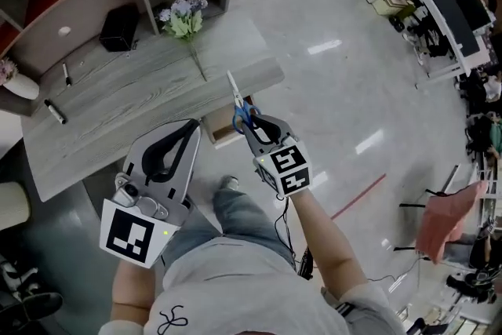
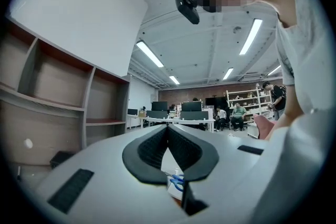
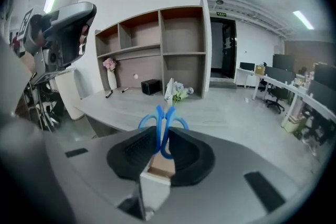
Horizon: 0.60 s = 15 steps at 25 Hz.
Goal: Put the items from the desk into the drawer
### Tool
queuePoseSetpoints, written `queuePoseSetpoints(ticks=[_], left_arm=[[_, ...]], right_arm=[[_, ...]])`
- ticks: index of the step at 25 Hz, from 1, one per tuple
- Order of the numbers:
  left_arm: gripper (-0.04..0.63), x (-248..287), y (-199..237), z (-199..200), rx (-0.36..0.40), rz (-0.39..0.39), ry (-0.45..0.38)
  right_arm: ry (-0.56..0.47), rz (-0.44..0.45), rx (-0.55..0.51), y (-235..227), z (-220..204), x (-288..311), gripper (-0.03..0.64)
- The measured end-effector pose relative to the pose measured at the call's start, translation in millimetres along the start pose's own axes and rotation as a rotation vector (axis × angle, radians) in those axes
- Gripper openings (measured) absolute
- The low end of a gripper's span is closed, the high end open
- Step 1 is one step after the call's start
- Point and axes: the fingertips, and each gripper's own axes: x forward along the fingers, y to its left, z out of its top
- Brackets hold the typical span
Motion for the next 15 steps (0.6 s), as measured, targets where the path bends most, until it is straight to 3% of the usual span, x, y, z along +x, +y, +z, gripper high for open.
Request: queuePoseSetpoints(ticks=[8, 15], left_arm=[[0.009, 1.7, -9.3, -10.7, 0.008, 0.143, 0.010], [0.009, 2.2, 0.1, -20.4, -0.005, 0.197, 0.021]], right_arm=[[0.080, 0.124, -0.215, -14.4, -41.5, 20.4, 0.084], [0.182, 0.206, -0.417, -11.5, -81.5, 41.6, 0.084]])
